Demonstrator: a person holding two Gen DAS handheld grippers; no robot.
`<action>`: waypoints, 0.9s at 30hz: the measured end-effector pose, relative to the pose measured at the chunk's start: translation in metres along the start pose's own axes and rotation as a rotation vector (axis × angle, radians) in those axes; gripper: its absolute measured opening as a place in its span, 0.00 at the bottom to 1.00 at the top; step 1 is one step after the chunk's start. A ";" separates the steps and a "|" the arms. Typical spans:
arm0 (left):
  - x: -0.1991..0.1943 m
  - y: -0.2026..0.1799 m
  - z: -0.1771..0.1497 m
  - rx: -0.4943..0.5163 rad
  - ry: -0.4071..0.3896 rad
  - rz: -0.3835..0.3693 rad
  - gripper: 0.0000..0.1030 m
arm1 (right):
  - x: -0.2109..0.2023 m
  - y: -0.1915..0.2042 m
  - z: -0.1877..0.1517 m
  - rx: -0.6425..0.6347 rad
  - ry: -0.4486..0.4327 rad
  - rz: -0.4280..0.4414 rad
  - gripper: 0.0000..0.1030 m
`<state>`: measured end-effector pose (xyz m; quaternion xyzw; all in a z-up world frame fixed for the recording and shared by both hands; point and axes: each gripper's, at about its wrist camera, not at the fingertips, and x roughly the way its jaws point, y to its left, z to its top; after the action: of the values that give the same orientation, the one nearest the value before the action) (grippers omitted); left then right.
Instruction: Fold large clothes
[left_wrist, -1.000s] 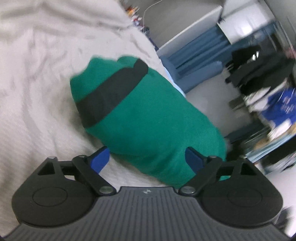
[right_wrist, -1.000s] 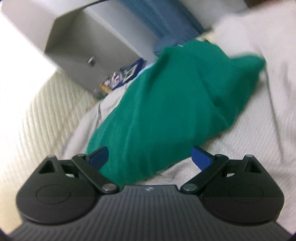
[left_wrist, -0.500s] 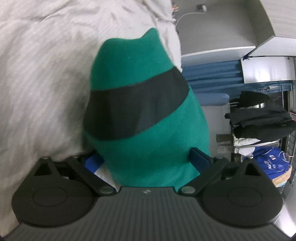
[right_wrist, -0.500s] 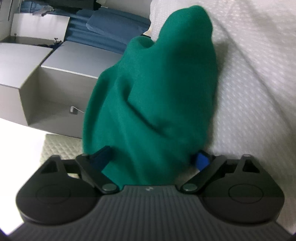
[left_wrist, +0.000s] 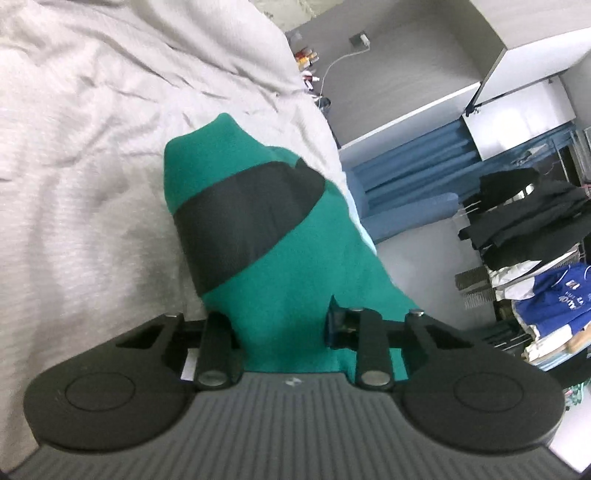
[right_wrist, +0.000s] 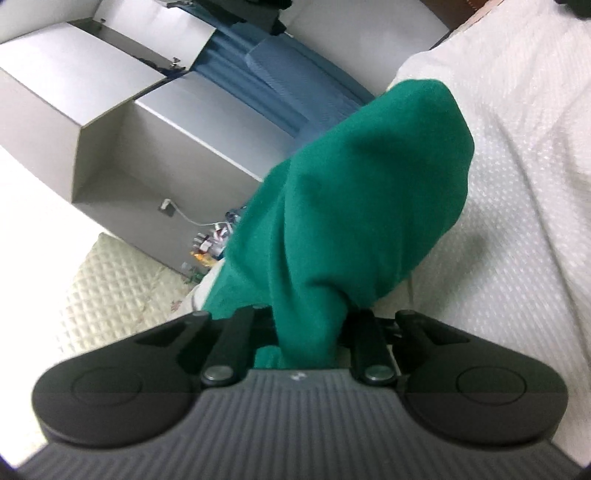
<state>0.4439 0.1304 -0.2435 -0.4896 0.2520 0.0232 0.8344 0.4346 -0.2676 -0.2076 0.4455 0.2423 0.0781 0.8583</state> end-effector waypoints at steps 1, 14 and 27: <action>-0.010 -0.001 -0.001 0.012 0.001 0.000 0.32 | -0.009 0.002 -0.001 -0.006 0.004 0.006 0.16; -0.179 0.003 -0.038 0.027 0.091 -0.005 0.35 | -0.148 0.014 -0.024 -0.006 0.083 -0.007 0.16; -0.204 -0.019 -0.036 0.050 0.065 -0.021 0.44 | -0.157 0.015 -0.018 0.131 0.118 0.051 0.42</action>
<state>0.2569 0.1331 -0.1523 -0.4719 0.2744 -0.0080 0.8378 0.2899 -0.3008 -0.1504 0.5012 0.2856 0.1098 0.8094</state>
